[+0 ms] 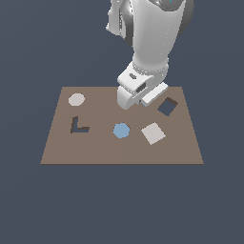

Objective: Insert a designated object into the corresponding slot on a board.

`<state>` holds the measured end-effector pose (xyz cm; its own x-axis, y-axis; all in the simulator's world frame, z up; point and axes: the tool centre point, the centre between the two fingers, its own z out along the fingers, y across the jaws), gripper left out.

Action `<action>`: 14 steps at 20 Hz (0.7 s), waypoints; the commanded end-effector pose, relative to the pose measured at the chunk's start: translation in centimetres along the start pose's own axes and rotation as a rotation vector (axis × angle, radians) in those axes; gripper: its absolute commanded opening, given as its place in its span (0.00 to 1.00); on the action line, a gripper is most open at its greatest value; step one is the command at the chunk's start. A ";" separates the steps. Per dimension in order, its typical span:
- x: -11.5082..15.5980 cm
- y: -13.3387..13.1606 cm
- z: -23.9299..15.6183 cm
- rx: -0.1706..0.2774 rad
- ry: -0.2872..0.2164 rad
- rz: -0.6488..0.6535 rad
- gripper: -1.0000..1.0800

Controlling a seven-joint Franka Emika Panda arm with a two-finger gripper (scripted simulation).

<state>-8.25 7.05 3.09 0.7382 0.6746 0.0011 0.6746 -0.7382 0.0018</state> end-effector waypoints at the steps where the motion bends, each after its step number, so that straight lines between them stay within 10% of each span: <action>1: 0.0 -0.1 0.1 0.002 -0.001 -0.002 0.00; 14: -0.2 0.2 -0.3 0.002 -0.001 -0.013 0.00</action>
<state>-8.31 6.95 3.33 0.7321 0.6812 -0.0003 0.6812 -0.7321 -0.0001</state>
